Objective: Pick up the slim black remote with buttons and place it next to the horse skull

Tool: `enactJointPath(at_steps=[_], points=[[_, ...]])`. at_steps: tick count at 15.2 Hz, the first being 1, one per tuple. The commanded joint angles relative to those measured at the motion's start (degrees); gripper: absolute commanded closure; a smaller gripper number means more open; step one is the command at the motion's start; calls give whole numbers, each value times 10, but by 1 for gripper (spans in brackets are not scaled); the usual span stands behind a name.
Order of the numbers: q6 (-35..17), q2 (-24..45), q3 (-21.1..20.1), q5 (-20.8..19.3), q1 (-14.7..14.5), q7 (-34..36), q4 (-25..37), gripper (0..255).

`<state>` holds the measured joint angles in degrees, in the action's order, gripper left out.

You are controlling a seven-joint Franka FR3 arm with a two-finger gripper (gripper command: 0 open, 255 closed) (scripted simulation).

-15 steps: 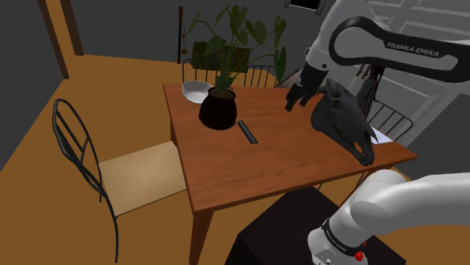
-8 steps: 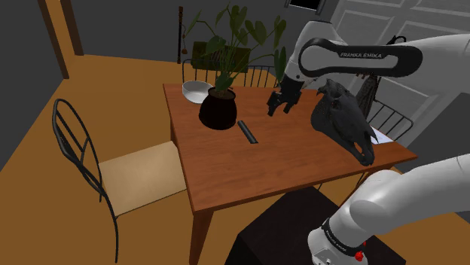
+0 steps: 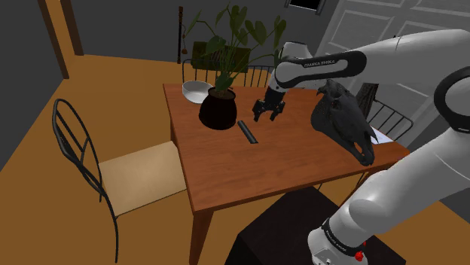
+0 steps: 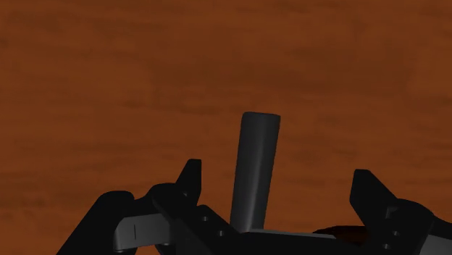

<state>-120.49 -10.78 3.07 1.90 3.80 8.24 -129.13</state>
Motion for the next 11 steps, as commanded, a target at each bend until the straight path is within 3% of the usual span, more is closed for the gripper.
enactJointPath(at_steps=[1,7,11], points=[[-27,45,4,10,2,6,14,0],[-80,173,13,45,11,19,77,0],[-105,198,12,51,12,17,75,0]])
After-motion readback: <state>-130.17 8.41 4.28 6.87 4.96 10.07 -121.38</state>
